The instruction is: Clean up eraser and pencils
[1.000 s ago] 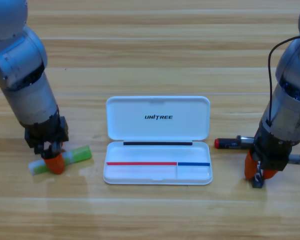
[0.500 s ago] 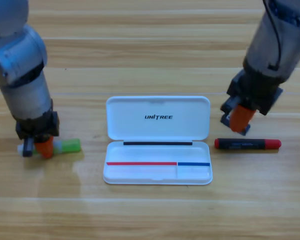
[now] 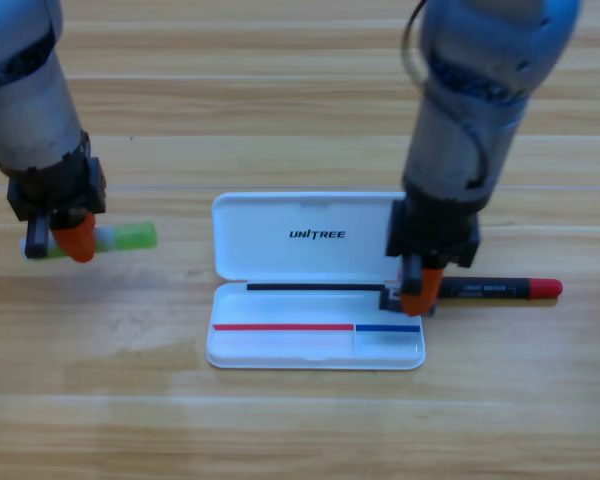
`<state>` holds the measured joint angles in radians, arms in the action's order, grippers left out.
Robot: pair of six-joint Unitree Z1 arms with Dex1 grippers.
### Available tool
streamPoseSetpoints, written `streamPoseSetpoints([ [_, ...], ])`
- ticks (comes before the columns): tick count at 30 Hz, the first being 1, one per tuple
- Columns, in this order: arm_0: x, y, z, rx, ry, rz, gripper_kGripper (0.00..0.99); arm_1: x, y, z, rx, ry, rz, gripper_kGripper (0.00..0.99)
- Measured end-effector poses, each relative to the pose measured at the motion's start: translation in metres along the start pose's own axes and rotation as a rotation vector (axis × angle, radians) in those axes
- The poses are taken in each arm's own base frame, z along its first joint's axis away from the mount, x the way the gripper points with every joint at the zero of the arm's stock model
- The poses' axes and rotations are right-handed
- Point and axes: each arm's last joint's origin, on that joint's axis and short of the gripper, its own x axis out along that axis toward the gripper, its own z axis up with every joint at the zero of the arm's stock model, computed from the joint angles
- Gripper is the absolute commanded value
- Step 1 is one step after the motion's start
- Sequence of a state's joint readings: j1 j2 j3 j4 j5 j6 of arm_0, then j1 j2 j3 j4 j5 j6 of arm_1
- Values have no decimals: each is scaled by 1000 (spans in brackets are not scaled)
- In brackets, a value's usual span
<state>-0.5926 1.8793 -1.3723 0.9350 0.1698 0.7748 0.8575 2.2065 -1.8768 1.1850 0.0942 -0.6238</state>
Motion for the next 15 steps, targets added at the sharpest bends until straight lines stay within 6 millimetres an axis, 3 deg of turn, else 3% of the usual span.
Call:
streamPoseSetpoints([
  [13,-9,-4,-3,7,0,-2,0,28,-3,16,-28,37,28,0],
  [14,-12,-4,-3,6,-3,1,0,29,-3,16,-29,38,29,11],
  [15,-15,-4,-4,6,-5,4,0,30,-3,16,-29,39,29,152],
])
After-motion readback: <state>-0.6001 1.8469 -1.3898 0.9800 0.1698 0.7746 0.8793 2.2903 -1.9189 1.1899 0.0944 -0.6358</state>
